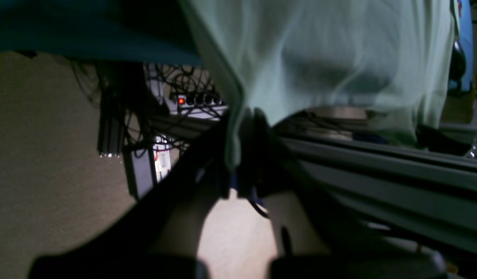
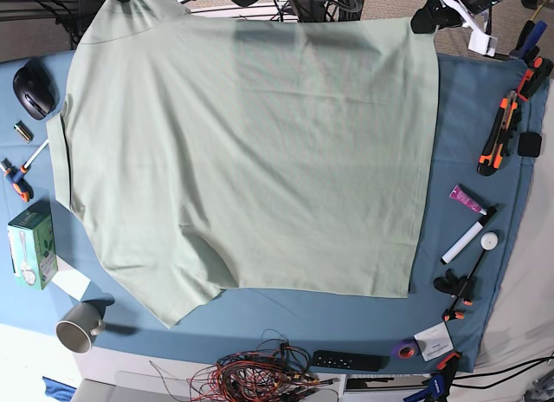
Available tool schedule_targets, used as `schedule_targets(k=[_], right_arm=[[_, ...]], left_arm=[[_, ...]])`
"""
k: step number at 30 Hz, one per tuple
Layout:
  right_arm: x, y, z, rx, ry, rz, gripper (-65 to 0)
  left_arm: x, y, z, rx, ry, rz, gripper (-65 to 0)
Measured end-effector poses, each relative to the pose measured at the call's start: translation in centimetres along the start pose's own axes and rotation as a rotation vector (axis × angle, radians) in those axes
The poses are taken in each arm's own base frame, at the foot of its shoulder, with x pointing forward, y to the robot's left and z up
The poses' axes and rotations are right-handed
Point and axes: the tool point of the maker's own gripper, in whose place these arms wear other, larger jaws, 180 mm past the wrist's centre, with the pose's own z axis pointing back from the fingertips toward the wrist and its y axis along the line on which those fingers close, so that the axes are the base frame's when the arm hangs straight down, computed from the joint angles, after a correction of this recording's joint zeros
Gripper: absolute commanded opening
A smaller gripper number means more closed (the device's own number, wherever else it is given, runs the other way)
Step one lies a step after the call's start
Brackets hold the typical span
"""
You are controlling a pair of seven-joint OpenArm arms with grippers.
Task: Fold the T-shirt properly
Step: 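Lift both held edges and pull them away from the shirt body, then fold the held edge over the shirt body toward the hem with both grippers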
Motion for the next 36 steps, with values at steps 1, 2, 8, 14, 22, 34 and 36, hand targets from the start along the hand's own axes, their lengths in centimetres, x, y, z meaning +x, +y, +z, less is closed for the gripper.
schedule_targets(k=[1, 2, 8, 14, 22, 34, 36], right_arm=[[0.0, 0.0, 0.0, 0.001, 0.0, 0.0, -65.0], [0.0, 0.0, 0.0, 0.0, 0.0, 0.0, -65.0], [0.1, 0.0, 0.0, 0.0, -0.003, 0.0, -65.0], [0.6, 0.4, -0.3, 0.017, -0.025, -0.011, -65.0], [2.3, 2.2, -0.6, 0.053, -0.056, 0.046, -65.0], [7.3, 6.3, -4.2, 0.151, -0.185, 0.136, -65.0], [8.2, 6.9, -4.9, 0.16, -0.21, 0.153, -65.0]], left_arm=[[-0.1, 0.0, 0.0, 0.0, 0.005, -0.001, -65.0], [-0.1, 0.0, 0.0, 0.0, 0.004, 0.0, -65.0], [-0.5, -0.1, 0.2, -0.005, 0.009, 0.017, -65.0], [-0.5, -0.2, 0.2, -0.008, 0.006, 0.016, -65.0], [0.7, -1.8, -0.1, -0.098, -0.031, -0.045, -65.0], [4.4, -2.3, -1.7, -0.132, -0.096, -0.122, -65.0], [5.0, -2.3, -2.0, -0.135, -0.098, -0.148, -65.0]])
